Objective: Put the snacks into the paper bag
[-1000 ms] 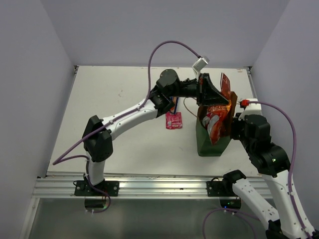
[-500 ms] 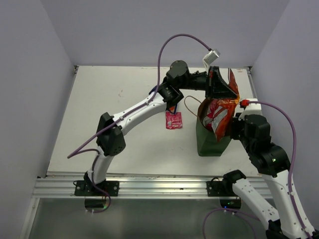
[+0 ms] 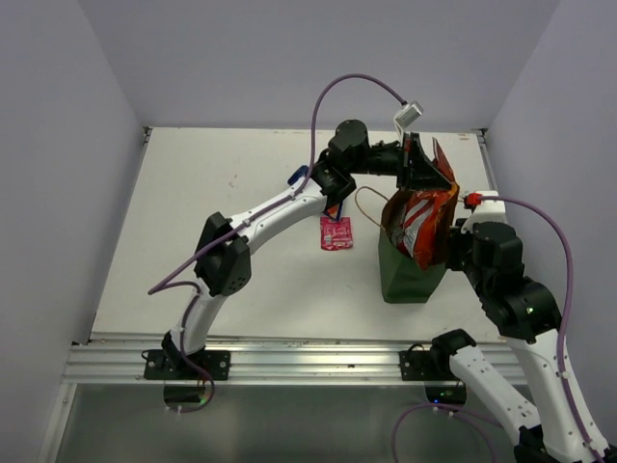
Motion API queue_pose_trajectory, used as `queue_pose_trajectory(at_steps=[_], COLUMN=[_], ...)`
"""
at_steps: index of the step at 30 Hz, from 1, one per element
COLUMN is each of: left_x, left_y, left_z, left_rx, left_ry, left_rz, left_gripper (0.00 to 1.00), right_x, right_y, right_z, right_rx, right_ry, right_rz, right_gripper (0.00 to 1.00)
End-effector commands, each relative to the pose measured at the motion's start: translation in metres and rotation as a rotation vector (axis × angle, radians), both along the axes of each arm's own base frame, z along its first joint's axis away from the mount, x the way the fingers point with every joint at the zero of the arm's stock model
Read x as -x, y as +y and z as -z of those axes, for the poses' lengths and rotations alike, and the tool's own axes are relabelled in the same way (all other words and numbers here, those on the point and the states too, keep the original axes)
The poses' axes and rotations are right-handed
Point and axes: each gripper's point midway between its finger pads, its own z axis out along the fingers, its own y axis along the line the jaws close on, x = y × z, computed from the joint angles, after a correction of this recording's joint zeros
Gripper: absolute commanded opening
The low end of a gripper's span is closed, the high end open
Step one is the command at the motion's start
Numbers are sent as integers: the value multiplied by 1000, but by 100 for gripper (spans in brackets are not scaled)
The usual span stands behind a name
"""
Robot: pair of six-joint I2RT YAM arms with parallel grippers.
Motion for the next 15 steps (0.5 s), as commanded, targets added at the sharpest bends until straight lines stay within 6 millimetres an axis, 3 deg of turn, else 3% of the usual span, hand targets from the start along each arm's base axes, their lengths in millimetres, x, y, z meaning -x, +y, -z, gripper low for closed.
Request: queue_pose_trajectory(at_steps=[1, 2, 5, 9, 11, 15], left_x=[-19, -21, -33, -42, -40, -14], left_y=[11, 13, 16, 18, 18, 21], left_z=[-15, -27, -34, -25, -14, -2], left_rx=[48, 66, 74, 56, 45, 24], left_ry=[-22, -37, -45, -43, -24, -25], left_rz=[-33, -39, -59, -75, -60, 49], left_gripper=[0, 0, 0, 0, 0, 0], right_x=[-3, -2, -3, -3, -3, -3], right_y=[4, 4, 5, 4, 4, 4], right_z=[1, 1, 2, 2, 2, 2], right_rx=[4, 2, 3, 4, 7, 5], right_ry=[1, 0, 6, 6, 9, 6], right_rz=[-25, -25, -27, -25, -25, -23], right_gripper=[0, 0, 0, 0, 0, 0])
